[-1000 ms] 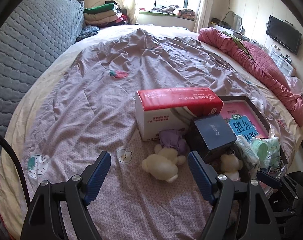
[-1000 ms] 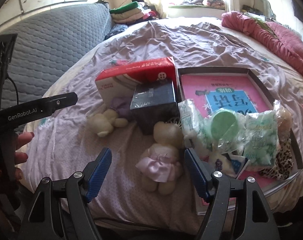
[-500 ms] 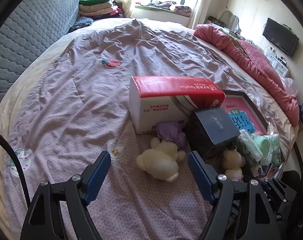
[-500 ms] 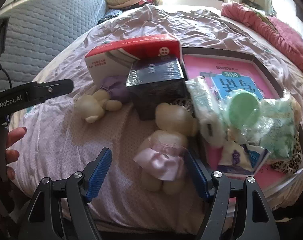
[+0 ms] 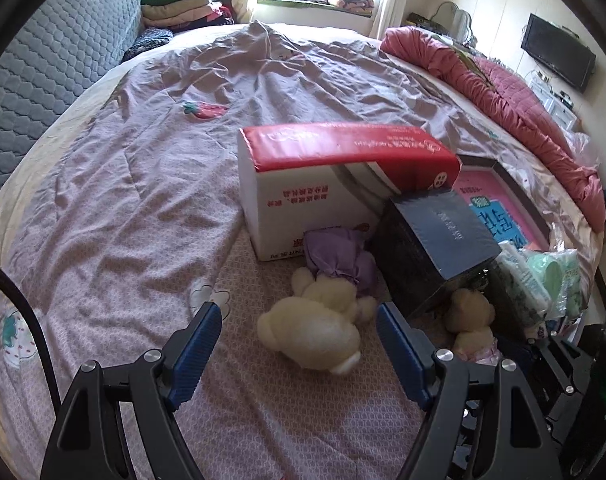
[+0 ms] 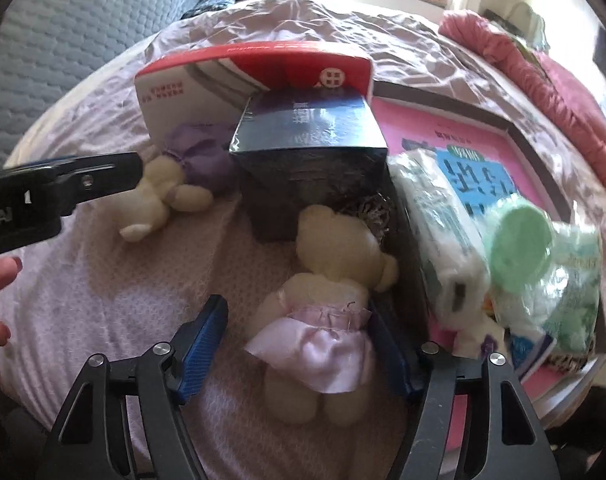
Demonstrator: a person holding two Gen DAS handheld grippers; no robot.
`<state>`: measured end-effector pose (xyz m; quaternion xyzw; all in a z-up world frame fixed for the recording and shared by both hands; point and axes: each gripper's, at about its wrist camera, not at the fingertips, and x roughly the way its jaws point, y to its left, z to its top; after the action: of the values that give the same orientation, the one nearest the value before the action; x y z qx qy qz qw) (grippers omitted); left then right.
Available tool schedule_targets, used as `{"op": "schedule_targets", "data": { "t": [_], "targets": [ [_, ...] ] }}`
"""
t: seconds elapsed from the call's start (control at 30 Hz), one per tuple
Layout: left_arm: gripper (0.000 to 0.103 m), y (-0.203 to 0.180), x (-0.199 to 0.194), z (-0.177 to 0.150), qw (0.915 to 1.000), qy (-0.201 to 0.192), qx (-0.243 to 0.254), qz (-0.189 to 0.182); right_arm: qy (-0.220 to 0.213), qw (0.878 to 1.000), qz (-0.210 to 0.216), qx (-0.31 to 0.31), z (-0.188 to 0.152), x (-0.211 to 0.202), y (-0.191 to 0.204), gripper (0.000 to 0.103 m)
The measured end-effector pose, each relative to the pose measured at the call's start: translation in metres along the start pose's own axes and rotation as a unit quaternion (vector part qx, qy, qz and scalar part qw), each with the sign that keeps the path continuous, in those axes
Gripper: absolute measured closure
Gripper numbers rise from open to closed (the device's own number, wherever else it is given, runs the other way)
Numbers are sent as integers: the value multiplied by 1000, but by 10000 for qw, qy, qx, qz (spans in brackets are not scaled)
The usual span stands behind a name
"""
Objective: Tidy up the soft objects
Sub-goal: 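Grasp the cream teddy with purple hat with the left tool while the right tool grasps the pink-dress teddy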
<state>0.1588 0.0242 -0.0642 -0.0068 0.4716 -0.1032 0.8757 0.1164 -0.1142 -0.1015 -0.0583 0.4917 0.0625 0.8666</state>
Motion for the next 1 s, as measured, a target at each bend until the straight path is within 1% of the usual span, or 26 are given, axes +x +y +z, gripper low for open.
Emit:
{"op": "schedule_targets", "data": {
  "t": [0.03, 0.1, 0.23, 0.33, 0.47, 0.53, 0.6, 0.7, 0.8, 0.87, 1.0],
  "targets": [
    [24, -2, 2, 0, 10000, 5, 33, -8, 2, 10000, 11, -99, 1, 2, 1, 41],
    [24, -4, 5, 0, 10000, 28, 60, -51, -43, 9995, 120, -287, 1, 4, 0, 45],
    [24, -7, 12, 1, 9999, 74, 89, -73, -10, 9983, 295, -506, 2, 6, -4, 48],
    [24, -10, 18, 2, 9998, 116, 174, 7, -5, 9982, 205, -570, 2, 7, -2, 48],
    [24, -16, 26, 0, 9992, 160, 324, 161, 66, 9956, -103, -926, 1, 14, 10, 46],
    [24, -18, 29, 0, 9990, 173, 370, 174, 74, 9942, -134, -1068, 1, 15, 13, 49],
    [24, -19, 33, 0, 9988, 188, 400, 211, 18, 9937, -67, -1122, 0, 13, 9, 53],
    [25, -20, 37, 0, 9987, 203, 413, 232, -156, 9961, 338, -801, -1, 3, -7, 59],
    [31, -20, 42, -1, 9989, 255, 378, 93, -331, 9951, 799, -471, -1, -8, -24, 61],
    [38, -21, 44, -2, 9989, 282, 380, 34, -360, 9934, 1071, -214, 1, -13, -33, 61],
    [49, -26, 47, -4, 9984, 339, 431, -136, -434, 9883, 1463, -65, 0, -24, -33, 61]
  ]
}}
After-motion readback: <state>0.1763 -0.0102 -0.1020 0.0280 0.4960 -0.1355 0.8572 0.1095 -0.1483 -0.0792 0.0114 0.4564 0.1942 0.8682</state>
